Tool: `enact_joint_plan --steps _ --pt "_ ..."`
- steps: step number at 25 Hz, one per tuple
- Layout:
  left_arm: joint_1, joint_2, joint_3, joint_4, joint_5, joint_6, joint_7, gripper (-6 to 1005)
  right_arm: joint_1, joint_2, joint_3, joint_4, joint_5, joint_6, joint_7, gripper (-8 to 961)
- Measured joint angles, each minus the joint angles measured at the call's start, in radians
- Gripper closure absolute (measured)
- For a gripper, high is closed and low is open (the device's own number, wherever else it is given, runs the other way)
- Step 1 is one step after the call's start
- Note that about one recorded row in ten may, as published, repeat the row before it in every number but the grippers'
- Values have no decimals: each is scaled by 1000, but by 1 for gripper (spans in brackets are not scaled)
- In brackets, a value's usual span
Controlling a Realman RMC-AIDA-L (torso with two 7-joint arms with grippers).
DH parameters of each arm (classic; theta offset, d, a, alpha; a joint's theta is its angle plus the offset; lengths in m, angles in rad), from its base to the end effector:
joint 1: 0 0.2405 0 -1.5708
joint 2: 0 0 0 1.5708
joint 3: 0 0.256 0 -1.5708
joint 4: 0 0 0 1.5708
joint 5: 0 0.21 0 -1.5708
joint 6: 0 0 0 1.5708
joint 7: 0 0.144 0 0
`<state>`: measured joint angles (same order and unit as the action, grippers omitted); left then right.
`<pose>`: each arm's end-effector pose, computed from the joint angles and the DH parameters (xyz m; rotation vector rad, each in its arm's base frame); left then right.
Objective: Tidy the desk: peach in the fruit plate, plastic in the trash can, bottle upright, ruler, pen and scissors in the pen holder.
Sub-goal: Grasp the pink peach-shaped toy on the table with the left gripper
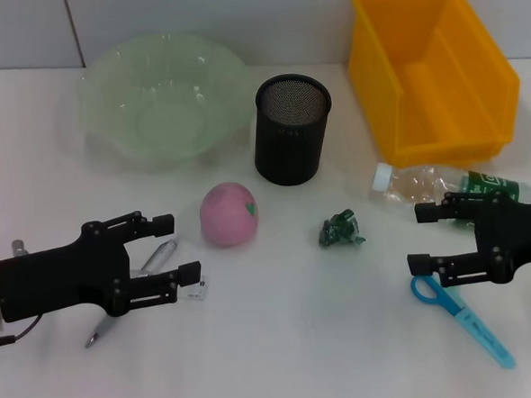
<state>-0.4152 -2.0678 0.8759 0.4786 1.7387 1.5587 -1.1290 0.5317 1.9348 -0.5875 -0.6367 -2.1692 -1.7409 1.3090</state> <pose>-0.2794 0.2864 -0.0294 -2.6992 -0.5565 -0.8776 0.2941 0.3159 0.0544 -2.8504 0.5226 0.5324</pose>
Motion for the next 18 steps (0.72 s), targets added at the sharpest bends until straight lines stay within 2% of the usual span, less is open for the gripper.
enact_joint_plan --steps 4,9,15,18 --pt "2 0 0 0 0 0 0 186 8 13 0 -5 -1 0 -2 129" --pt "4 0 0 0 1 0 0 186 7 20 -1 -17 -1 2 -5 129" --pt "-7 0 -5 13 -2 -26 -42 186 -17 22 10 -52 -2 13 -4 128" --pt "-28 -2 18 66 0 -72 -100 186 -31 23 12 -74 -2 13 5 128"
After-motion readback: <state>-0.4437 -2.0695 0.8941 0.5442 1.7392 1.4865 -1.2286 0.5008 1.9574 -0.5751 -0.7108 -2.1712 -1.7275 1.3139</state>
